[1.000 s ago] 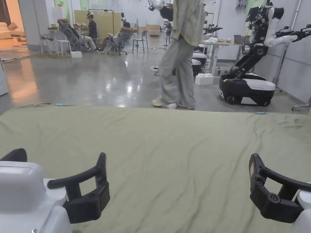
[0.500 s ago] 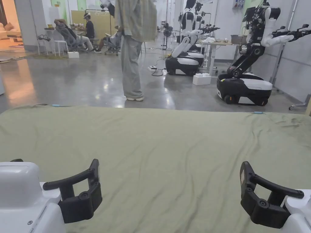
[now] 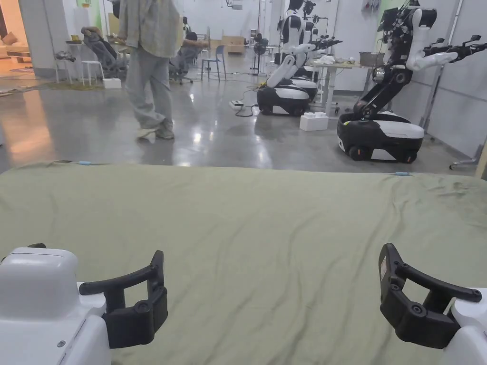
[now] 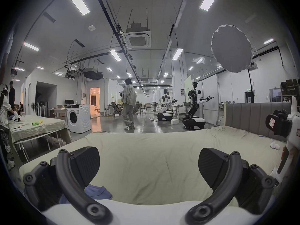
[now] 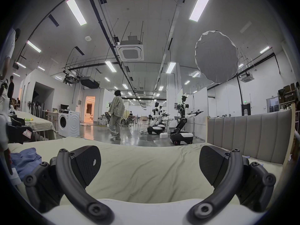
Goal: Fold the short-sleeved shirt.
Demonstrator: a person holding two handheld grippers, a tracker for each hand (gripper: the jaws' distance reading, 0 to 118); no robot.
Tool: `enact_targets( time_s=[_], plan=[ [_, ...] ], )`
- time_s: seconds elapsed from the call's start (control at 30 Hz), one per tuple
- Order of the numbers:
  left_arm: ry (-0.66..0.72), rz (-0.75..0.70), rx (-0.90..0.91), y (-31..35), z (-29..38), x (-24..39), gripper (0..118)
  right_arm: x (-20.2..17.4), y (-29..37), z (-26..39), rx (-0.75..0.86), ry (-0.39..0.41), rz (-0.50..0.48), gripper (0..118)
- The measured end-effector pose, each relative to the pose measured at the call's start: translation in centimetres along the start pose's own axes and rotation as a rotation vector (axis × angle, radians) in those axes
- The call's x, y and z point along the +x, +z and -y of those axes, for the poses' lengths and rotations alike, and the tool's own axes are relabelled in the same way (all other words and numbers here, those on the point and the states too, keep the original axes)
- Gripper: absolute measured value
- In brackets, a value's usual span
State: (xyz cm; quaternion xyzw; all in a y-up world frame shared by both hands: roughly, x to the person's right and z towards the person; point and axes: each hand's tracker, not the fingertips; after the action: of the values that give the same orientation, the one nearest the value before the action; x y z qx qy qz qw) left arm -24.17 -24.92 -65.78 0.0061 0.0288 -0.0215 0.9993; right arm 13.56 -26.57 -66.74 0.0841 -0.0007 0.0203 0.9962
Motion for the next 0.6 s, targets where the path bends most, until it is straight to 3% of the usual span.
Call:
enact_targets(
  time_s=[0.6],
  plan=[
    [-0.033,-0.01,0.011,0.24,-0.07,0.3,118,-0.57,-0.21,0.27,-0.006,0.02,-0.021,118]
  ],
)
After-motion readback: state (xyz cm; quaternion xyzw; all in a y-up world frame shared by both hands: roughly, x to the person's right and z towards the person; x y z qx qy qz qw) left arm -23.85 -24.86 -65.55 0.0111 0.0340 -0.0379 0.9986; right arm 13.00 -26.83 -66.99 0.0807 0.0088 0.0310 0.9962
